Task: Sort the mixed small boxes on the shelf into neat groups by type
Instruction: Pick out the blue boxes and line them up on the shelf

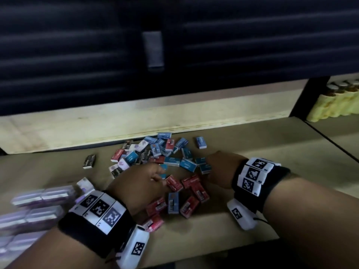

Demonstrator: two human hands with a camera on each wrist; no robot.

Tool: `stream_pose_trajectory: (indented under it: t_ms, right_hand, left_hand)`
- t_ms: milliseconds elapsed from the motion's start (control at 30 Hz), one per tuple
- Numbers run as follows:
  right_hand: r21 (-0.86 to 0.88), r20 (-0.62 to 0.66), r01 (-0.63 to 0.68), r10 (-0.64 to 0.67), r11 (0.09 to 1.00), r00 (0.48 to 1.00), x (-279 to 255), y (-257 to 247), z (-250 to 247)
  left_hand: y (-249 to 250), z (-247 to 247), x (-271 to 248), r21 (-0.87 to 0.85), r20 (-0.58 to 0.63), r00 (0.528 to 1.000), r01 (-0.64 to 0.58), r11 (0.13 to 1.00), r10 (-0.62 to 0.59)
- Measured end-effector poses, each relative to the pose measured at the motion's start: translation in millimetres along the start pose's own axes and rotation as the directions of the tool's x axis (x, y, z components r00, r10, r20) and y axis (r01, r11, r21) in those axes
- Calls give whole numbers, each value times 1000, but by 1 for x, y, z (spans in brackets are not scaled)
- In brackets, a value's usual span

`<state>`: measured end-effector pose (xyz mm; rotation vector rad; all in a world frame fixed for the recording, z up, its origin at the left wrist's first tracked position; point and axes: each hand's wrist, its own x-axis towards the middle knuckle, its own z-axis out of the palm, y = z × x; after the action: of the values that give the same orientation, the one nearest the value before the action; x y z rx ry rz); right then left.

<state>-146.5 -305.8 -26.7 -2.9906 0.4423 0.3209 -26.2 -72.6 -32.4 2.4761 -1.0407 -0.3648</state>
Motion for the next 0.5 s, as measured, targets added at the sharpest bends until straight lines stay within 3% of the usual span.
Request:
stream_pose_trajectory:
  t_ms: [300,500]
  right_hand:
    - [-126,2,-134,136,983,991,16,-11,14]
    - [-213,25,-115,123,970,992,21,-12,21]
  left_hand:
    - [-24,-10,-15,-109,-29,998,54,993,-58]
    - [-31,-15,-19,-105,-39,997,59,993,-64]
